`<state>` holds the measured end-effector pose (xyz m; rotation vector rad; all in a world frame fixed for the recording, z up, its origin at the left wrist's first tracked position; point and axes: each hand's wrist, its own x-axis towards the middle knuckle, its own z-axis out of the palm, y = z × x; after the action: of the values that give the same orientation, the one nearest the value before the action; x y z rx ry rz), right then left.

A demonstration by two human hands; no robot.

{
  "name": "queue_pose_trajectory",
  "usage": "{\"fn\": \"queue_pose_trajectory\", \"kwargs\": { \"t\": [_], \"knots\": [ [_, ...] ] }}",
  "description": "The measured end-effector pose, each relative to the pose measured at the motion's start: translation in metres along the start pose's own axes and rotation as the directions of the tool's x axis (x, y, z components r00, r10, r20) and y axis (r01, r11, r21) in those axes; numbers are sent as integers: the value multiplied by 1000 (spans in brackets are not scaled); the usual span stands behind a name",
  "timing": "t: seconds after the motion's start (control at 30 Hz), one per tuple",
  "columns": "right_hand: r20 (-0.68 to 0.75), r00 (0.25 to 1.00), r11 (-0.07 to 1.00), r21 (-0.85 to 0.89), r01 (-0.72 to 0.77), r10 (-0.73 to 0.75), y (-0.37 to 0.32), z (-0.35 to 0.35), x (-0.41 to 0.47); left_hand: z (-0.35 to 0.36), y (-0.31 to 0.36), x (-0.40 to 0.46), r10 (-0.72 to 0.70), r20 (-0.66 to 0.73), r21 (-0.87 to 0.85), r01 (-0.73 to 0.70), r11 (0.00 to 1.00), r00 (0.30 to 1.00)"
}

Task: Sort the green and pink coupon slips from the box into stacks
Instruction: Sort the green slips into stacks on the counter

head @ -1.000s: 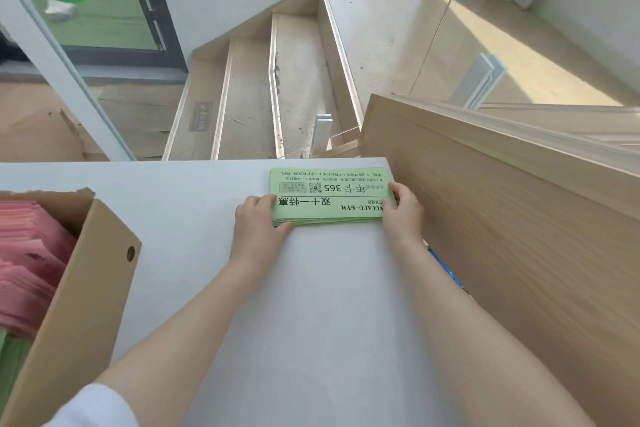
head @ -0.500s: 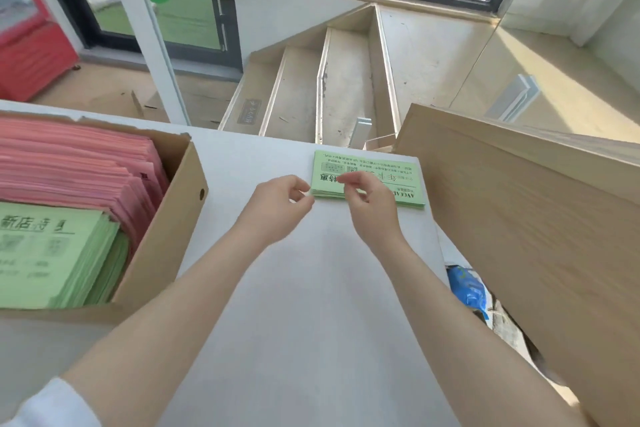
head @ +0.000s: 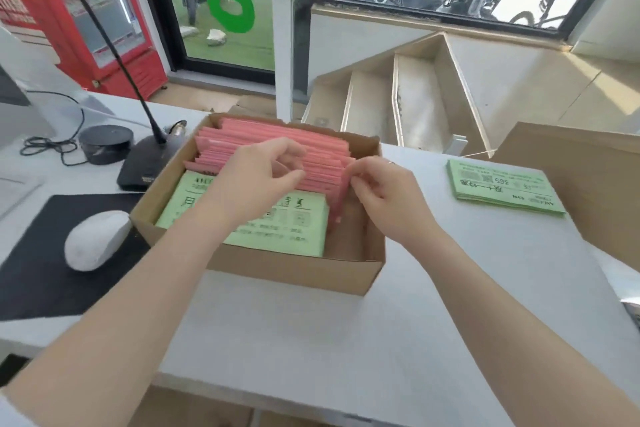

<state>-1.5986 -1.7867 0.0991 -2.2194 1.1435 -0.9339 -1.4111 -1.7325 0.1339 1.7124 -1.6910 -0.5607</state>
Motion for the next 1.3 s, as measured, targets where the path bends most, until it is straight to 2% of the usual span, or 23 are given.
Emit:
{"fn": "queue_pose_trajectory", "kwargs": {
  "t": [0.07, 0.17, 0.27, 0.37, 0.43, 0.57, 0.67, 0.77, 0.83, 0.93, 1.0, 1.1, 1.17, 1.23, 1.3],
  "knots": [
    [29, 999, 992, -121, -31, 35, -21, 24, -2, -27, -35, -3, 23, 85, 92, -31, 995, 996],
    [41, 974, 940, -275, -202, 221, -40, 51, -6, -55, -78, 0, 82, 195, 194, -120, 974, 977],
    [12, 896, 830, -381, -407, 445, -52, 67, -11, -66, -102, 6, 105, 365, 281, -217, 935, 925],
    [-5, 810, 734, -419, -534, 586, -58, 78, -12, -63, -110, 12, 121, 516, 385, -356, 851, 848],
    [-32, 770, 688, -427, -587, 637, -59, 82, -10, -60, -111, 15, 131, 561, 430, -423, 797, 817],
    [-41, 705, 638, -393, -662, 708, -59, 88, -3, -53, -115, 19, 133, 586, 464, -466, 754, 799],
    [-68, 699, 632, -373, -679, 711, -60, 90, -2, -50, -119, 20, 143, 593, 465, -482, 742, 792],
    [-126, 703, 661, -258, -704, 699, -61, 85, -3, -50, -122, 21, 166, 587, 451, -490, 746, 792],
    [-140, 715, 713, -75, -698, 685, -65, 82, -3, -49, -122, 21, 175, 583, 453, -496, 741, 793],
    [-46, 739, 737, 148, -660, 672, -73, 84, -1, -47, -118, 21, 176, 559, 432, -465, 773, 811],
    [-2, 779, 759, 227, -610, 627, -76, 86, -1, -47, -116, 21, 216, 479, 433, -443, 785, 851],
    [-37, 846, 796, 360, -486, 532, -79, 80, -7, -51, -120, 22, 305, 320, 408, -421, 810, 897],
    [-92, 865, 792, 460, -401, 493, -83, 70, -14, -56, -118, 22, 417, 221, 332, -471, 817, 881],
    [-150, 869, 776, 539, -328, 471, -87, 58, -22, -66, -113, 20, 553, 101, 291, -556, 779, 827],
    [-212, 868, 770, 585, -256, 450, -88, 44, -32, -75, -104, 13, 573, -1, 258, -554, 792, 819]
  ]
}}
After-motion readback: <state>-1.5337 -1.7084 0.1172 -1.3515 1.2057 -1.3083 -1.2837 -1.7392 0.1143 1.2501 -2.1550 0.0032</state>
